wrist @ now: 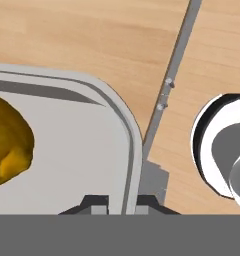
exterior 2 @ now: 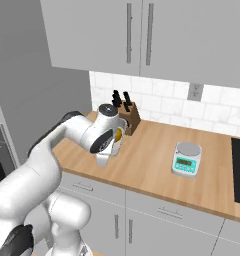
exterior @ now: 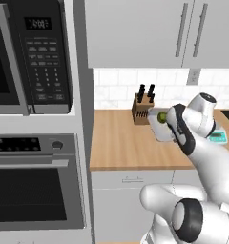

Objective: Take the meat container that has the fish and place it on the second highest rack of the freezer. Then take the vegetable container that has the lemon and lime and place it on the highest rack of the freezer.

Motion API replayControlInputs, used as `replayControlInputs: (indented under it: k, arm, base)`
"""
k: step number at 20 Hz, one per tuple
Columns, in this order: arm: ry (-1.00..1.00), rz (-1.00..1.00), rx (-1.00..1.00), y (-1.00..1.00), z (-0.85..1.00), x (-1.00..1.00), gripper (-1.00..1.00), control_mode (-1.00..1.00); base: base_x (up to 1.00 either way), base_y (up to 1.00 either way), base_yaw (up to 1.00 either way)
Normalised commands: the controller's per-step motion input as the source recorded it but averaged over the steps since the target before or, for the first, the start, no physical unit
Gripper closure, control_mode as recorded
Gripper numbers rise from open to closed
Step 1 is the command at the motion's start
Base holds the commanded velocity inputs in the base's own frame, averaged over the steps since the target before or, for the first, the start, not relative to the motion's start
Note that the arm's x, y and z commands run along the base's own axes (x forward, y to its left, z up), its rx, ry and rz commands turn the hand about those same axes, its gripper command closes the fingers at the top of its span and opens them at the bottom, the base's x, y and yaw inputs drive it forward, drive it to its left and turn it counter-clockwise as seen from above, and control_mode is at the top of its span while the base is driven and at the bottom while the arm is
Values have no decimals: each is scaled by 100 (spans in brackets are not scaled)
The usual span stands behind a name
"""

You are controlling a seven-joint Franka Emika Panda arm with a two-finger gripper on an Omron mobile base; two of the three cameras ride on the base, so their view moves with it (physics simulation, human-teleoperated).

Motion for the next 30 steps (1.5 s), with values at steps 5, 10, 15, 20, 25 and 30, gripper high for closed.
replayControlInputs:
  k: [5,10,15,20,25,30]
  arm:
    - [-4,-9,-10,17,71,-48,100,-100]
    - [0,-11,-8,5,60,-43,100,-100]
    - [0,-1,0,0,35,-53,100,-100]
    - [0,0,0,7,15,-46,100,-100]
    - [-1,0,1,3,21,-54,100,100]
    - [0,0,0,0,0,0,100,100]
  base:
    - [0,0,0]
    - [0,0,0]
    - [0,0,0]
    - [0,0,0]
    - [-13,1,0]
    - [-81,2,0]
